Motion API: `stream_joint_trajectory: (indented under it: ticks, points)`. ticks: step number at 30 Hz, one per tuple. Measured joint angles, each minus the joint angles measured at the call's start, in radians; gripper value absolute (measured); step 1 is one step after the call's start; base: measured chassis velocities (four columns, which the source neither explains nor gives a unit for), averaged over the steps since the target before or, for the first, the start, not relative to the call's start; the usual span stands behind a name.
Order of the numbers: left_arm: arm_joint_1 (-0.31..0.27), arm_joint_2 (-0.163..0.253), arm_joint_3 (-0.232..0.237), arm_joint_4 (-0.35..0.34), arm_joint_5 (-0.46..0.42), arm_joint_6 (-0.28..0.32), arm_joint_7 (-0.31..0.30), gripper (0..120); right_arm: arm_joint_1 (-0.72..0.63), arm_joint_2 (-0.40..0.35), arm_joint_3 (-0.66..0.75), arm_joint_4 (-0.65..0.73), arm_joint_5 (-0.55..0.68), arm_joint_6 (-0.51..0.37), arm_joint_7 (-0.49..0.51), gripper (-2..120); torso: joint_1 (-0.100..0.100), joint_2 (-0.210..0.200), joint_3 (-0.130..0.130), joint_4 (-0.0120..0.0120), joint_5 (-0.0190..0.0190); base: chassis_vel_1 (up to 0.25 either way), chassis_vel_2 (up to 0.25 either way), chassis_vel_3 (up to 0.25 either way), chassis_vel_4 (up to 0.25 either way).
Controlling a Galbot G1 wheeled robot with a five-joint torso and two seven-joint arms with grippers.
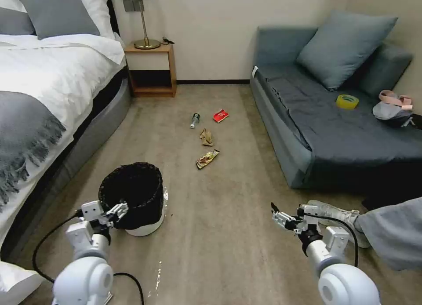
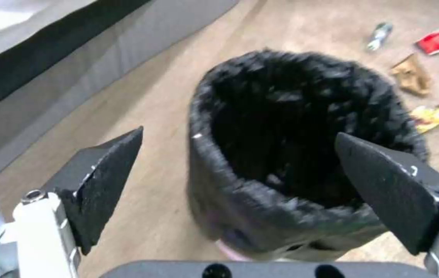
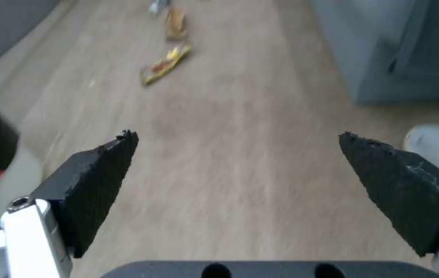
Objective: Pick up the trash bin, then pick up the garbage on the floor and place it into the trash bin.
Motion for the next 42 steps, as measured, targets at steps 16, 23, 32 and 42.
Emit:
stream_joint_trajectory:
  ticks: [16, 23, 32, 42]
  points:
    - [-0.019, 0.057, -0.047, -0.09, 0.066, -0.02, 0.007, 100, 0.077, -0.177, 0.021, 0.034, 0.118, -0.055, -0.015, 100, 0.0, 0.0, 0.0, 0.0005, 0.0006, 0.0, 0.0, 0.0, 0.0]
    - [-0.023, 0.06, -0.047, -0.065, 0.072, -0.028, 0.012, 100, 0.096, -0.196, 0.018, 0.032, 0.127, -0.056, -0.026, 100, 0.0, 0.0, 0.0, 0.0, -0.0002, 0.0, 0.0, 0.0, 0.0]
    - [-0.076, 0.099, -0.062, 0.081, 0.023, -0.035, 0.009, 98, 0.092, -0.154, 0.006, 0.019, 0.102, -0.055, -0.033, 100, 0.0, 0.0, 0.0, 0.0001, -0.0003, 0.0, 0.0, 0.0, 0.0]
    - [-0.271, 0.211, -0.057, 0.225, -0.154, 0.044, -0.05, 97, 0.082, -0.121, 0.004, 0.012, 0.076, -0.044, -0.042, 100, 0.0, 0.0, 0.0, -0.0001, -0.0001, 0.0, 0.0, 0.0, 0.0]
